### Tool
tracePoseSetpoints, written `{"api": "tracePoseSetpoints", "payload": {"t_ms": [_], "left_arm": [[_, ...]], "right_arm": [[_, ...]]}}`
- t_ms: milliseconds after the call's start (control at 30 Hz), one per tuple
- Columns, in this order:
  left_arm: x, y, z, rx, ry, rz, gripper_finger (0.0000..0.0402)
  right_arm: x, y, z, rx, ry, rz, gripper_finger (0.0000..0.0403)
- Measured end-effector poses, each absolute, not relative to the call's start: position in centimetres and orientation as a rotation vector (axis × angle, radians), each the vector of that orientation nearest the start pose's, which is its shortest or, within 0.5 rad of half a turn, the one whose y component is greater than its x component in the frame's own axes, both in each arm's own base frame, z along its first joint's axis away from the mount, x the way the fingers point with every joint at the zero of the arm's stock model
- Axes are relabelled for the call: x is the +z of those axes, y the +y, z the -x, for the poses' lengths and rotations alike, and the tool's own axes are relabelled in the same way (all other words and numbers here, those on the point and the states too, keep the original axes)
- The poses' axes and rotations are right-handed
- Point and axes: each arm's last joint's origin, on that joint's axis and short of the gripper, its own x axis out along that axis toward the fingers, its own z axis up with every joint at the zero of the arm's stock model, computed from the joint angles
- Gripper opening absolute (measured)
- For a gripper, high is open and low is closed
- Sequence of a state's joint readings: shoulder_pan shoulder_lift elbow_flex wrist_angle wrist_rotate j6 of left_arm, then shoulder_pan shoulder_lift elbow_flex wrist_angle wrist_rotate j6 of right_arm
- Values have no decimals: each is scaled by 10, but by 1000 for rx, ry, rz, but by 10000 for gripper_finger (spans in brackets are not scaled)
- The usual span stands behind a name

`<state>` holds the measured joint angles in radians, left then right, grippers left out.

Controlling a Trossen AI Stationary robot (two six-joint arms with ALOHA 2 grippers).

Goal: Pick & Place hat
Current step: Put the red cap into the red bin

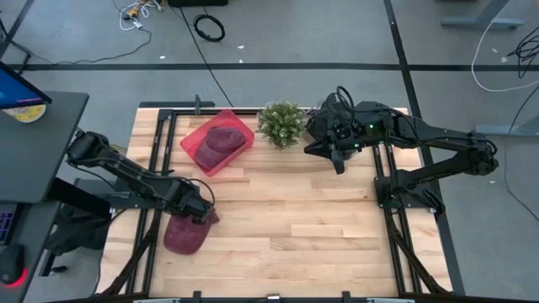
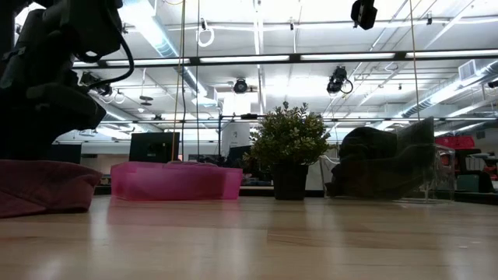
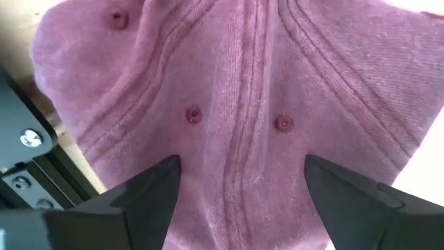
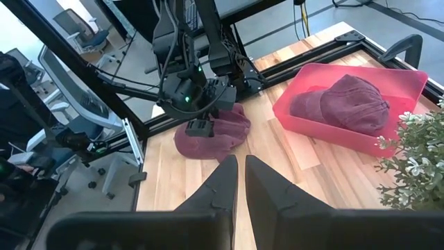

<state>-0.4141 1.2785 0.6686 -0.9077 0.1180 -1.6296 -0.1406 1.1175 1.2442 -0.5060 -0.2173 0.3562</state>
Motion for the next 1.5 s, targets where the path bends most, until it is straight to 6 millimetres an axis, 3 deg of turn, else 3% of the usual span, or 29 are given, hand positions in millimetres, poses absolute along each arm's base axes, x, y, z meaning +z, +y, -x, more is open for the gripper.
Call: {"api": "tracePoseSetpoints", "payload": {"t_ms": [133,267,567,800,1000,1267,1500], "left_arm": [[167,-76,-166,870,1423,1024,284],[167,-75,-167,868,1399,992,232],[167,-74,-167,867,1360,943,26],[173,-76,-172,797,1358,918,6],[211,-81,-187,727,1271,826,4],[297,-83,-209,577,1011,612,3],[360,-81,-218,469,760,396,2]], "right_arm": [[396,-26,-228,10,384,-411,32],[396,-26,-228,11,383,-405,32],[396,-26,-228,11,383,-402,32],[396,-26,-228,11,384,-402,32],[396,-26,-228,11,384,-402,32],[395,-27,-227,13,393,-472,37],[395,-31,-228,71,417,-663,101]]}}
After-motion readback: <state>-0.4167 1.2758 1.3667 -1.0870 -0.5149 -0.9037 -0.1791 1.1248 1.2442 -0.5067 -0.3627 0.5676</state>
